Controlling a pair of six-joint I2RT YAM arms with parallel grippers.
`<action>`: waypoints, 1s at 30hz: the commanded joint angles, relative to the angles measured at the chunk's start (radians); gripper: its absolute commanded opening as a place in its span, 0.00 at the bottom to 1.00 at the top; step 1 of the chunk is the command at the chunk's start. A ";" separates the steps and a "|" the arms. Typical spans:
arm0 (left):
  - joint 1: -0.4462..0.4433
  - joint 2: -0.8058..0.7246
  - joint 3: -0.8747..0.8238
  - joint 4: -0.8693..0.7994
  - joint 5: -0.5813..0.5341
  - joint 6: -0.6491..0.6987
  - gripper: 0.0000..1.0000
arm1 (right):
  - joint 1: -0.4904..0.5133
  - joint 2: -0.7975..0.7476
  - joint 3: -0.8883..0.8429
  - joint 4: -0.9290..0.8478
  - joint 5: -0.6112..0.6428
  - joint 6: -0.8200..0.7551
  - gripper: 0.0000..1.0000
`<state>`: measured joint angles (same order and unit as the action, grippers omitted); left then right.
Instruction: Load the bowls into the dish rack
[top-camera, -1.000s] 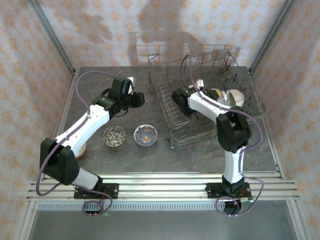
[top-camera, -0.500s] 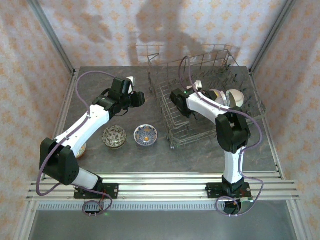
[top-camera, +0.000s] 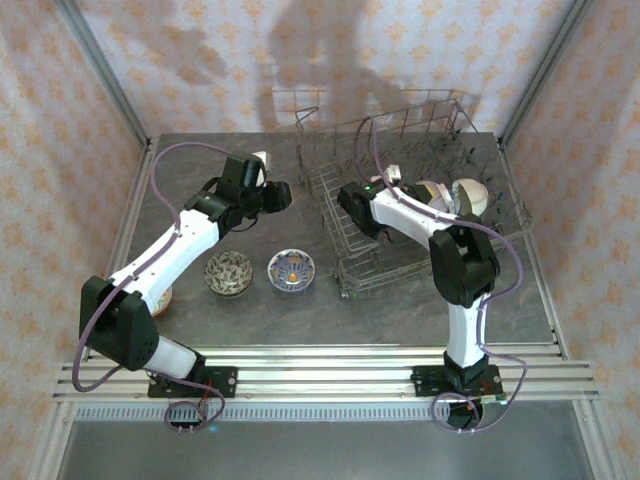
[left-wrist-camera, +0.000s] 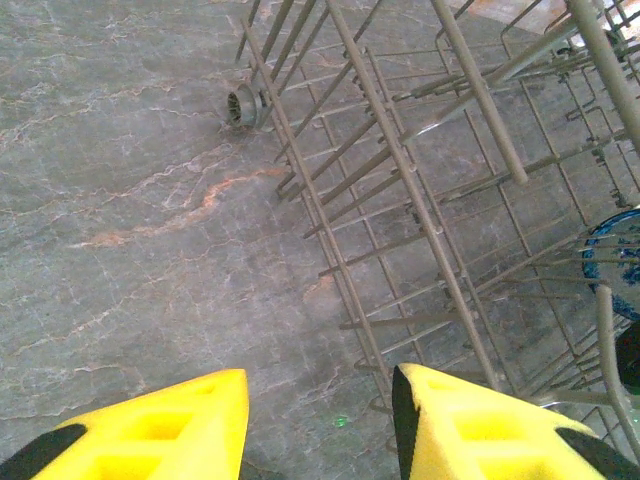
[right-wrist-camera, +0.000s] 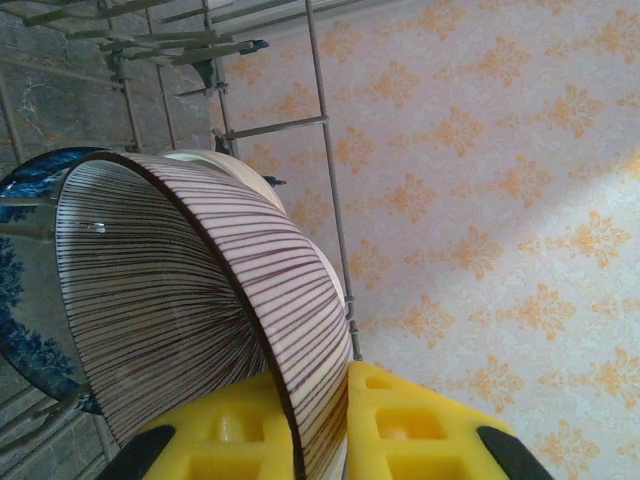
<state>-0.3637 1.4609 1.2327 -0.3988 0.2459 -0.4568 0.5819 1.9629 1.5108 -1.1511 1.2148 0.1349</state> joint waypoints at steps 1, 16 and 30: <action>0.008 -0.036 -0.018 0.026 0.001 -0.018 0.43 | 0.015 0.015 -0.011 0.017 -0.110 0.029 0.13; 0.006 -0.022 -0.006 0.027 0.011 -0.025 0.43 | 0.030 0.050 0.005 -0.002 -0.124 0.045 0.14; 0.006 -0.022 -0.003 0.024 0.019 -0.020 0.43 | 0.030 0.068 0.005 -0.015 -0.132 0.061 0.28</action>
<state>-0.3637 1.4605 1.2224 -0.3920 0.2546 -0.4744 0.6147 2.0083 1.5127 -1.1561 1.1275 0.1642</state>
